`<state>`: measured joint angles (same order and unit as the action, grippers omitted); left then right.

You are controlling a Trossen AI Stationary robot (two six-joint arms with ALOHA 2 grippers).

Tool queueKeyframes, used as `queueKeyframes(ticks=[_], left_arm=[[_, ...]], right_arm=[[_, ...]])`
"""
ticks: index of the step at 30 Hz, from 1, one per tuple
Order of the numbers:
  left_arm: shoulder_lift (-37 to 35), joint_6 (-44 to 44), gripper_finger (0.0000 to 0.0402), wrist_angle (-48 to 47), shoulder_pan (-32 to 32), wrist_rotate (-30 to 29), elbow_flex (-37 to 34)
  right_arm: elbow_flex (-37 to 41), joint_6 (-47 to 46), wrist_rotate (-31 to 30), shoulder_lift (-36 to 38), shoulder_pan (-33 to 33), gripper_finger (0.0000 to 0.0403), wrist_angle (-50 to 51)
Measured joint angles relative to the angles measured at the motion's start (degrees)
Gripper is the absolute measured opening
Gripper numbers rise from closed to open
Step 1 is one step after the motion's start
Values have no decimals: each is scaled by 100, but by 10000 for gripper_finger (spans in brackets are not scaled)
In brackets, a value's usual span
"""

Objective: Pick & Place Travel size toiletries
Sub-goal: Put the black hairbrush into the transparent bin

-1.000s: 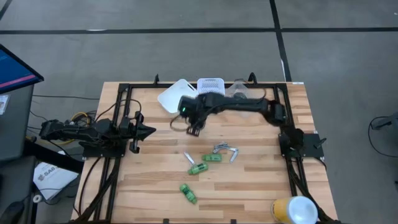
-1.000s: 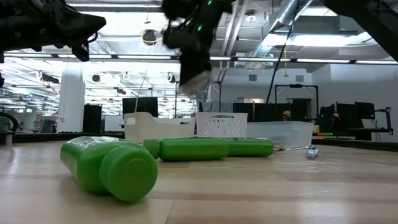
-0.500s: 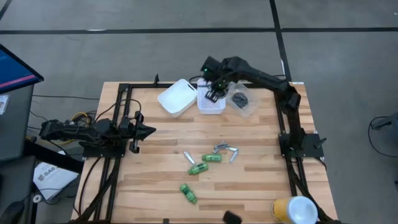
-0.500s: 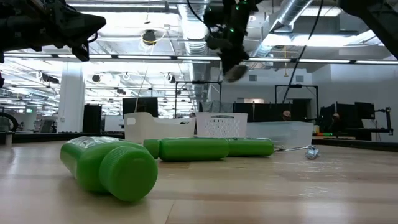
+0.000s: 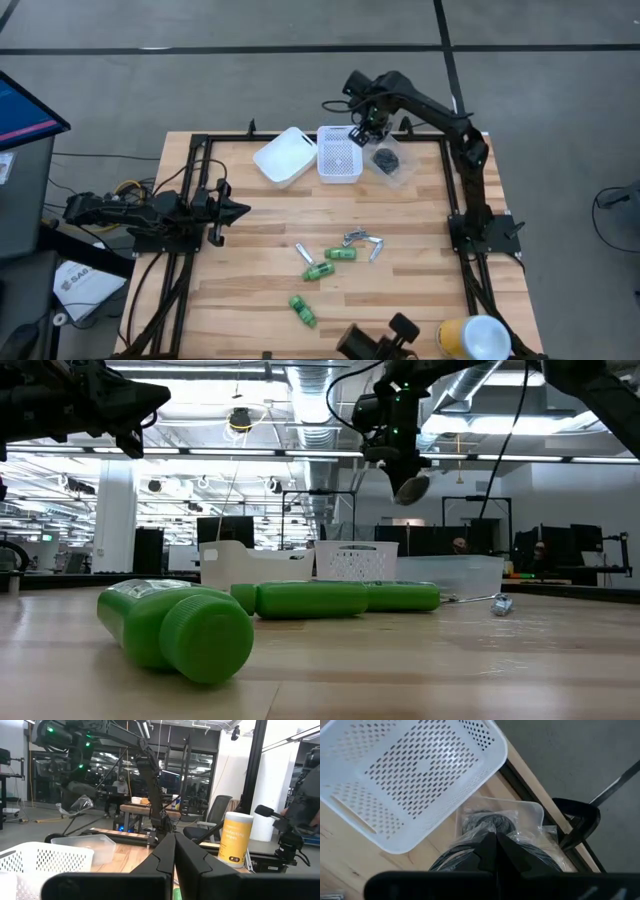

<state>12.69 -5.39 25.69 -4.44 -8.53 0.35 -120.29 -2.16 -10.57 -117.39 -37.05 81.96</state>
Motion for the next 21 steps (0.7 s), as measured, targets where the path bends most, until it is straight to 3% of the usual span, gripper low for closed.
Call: queueKeyframes(ticks=[21], left_arm=[[0, 0, 2, 16, -1, -1, 1]], right_arm=[[2736, 113, 0, 44, -183, 0, -1856]])
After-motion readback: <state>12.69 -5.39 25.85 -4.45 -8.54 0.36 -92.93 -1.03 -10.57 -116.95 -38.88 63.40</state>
